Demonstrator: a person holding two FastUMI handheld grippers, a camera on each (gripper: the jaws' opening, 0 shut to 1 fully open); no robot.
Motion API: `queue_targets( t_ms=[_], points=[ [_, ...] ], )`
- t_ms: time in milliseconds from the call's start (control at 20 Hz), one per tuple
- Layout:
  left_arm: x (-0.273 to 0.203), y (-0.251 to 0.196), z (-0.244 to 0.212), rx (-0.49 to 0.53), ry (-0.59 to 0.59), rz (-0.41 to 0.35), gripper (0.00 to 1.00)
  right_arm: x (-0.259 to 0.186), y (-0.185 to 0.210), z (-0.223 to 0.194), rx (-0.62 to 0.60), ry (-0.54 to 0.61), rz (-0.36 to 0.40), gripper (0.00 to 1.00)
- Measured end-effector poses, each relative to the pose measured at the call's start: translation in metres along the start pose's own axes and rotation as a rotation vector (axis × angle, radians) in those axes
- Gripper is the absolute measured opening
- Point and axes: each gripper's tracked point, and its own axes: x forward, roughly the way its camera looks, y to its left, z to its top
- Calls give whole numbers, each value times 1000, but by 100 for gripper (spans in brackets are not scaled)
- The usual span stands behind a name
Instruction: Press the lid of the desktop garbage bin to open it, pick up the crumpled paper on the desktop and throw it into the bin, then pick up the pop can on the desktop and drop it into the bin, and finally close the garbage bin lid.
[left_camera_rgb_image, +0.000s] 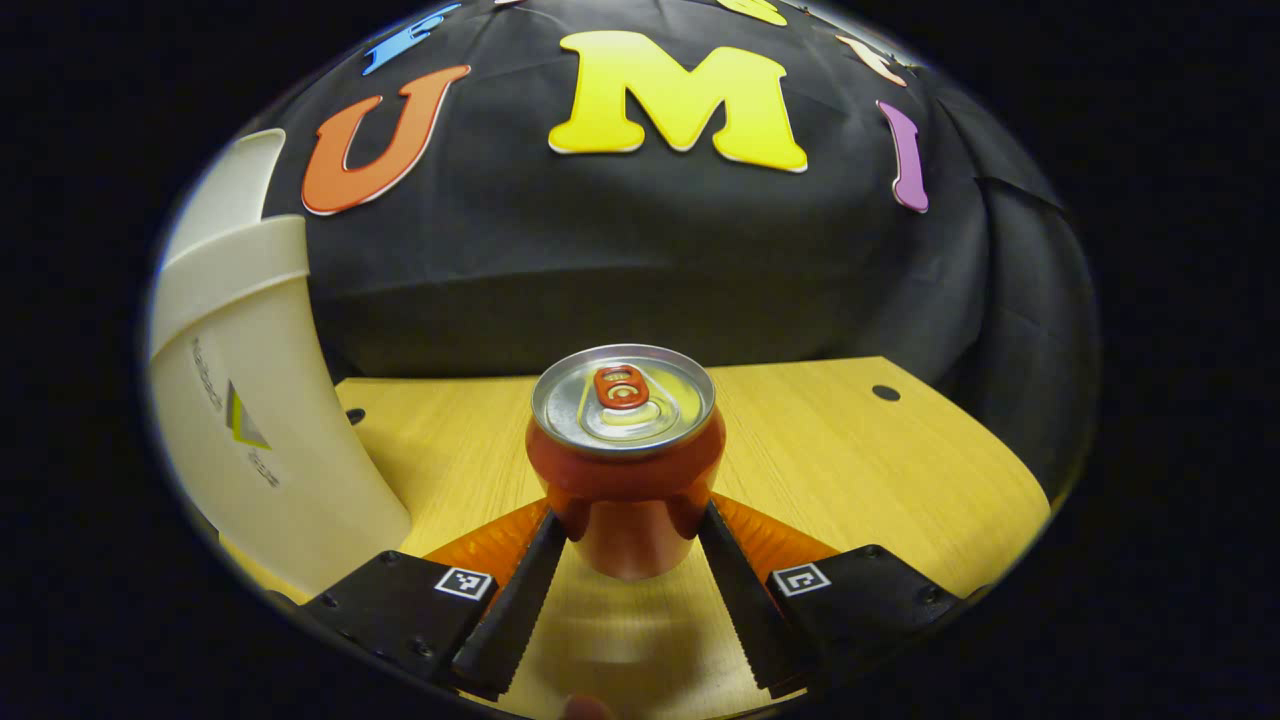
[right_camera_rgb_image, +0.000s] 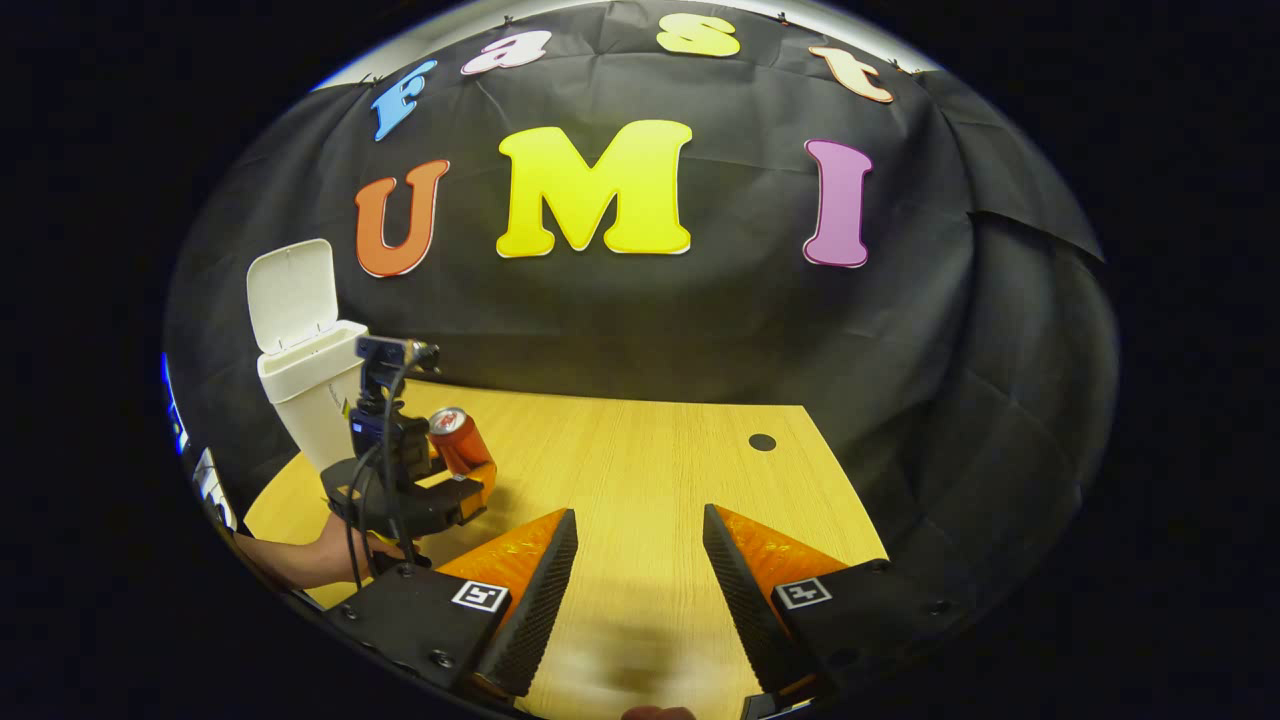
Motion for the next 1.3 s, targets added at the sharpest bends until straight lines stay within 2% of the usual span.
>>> queue_targets(
  t_ms=[200, 350, 600, 750, 950, 1100, 1300],
  points=[
    [-30, 22, 71, 7, -105, 39, 86, -10, 11, 10, 4, -38, 37, 81],
    [-49, 52, 119, -1, -159, 100, 86, -15, 19, 19, 19, -66, 60, 81],
    [-79, 137, 171, -53, -215, 267, 85, -14, 46, 23, -8, -89, 124, 81],
    [-91, 200, 176, -90, -201, 376, 85, -7, 63, 27, 8, -89, 167, 81],
    [-96, 265, 165, -135, -143, 482, 85, 4, 83, 31, -3, -85, 197, 81],
    [-94, 292, 149, -177, -94, 527, 85, 8, 95, 33, -10, -78, 213, 81],
    [-90, 306, 129, -195, -42, 530, 86, 15, 106, 35, -11, -65, 224, 81]
  ],
)
